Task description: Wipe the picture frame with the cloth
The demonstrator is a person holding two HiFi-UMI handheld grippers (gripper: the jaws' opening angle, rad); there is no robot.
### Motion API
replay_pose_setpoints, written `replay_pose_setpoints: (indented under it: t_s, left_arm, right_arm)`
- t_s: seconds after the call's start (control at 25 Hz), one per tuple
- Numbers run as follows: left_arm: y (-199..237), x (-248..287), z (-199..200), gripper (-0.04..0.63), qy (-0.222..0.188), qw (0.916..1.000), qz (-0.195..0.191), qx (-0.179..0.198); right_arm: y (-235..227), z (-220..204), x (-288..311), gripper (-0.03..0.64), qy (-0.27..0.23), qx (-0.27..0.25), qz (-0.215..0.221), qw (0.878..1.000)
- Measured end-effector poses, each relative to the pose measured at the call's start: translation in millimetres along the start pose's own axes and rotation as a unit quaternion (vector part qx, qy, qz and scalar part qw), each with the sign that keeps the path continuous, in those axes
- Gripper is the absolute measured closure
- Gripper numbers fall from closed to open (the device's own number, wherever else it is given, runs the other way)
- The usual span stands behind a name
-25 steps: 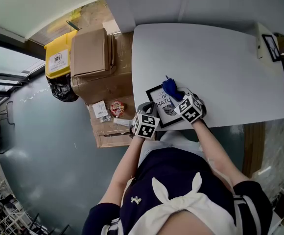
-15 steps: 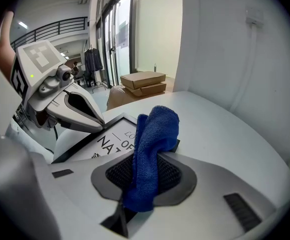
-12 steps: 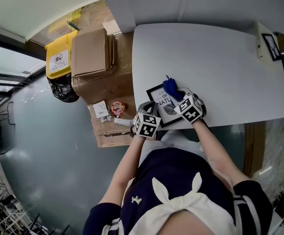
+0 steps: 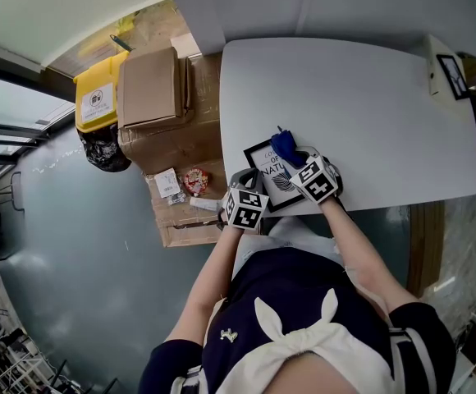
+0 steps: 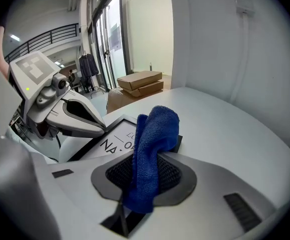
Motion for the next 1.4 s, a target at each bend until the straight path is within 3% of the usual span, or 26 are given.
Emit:
replay_pose_setpoints:
  t_s: [0.64,1.4]
  left_arm:
    - [-0.8,-1.0,0.3,0.594,-0.003,0.9999,0.007,-0.01]
    - [1.7,-0.8,-1.4,0.594,-0.009,0.9993,0.009,-0.035]
  right_arm:
    - [14.4,6.8,7.9,0.525,0.005,0.029,0.024,0.999]
    - [38.2,18.3,22.5,0.525,0.009,0.02,0.06,0.998]
Point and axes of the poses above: the fingertips, and each gripper's own axes: x forward along the fingers, y to its left, z out of its top, the point moved 7 cm from there along -x, backward along the fingers, and after that the axes turned 6 degrees about z, right-handed, at the moved point
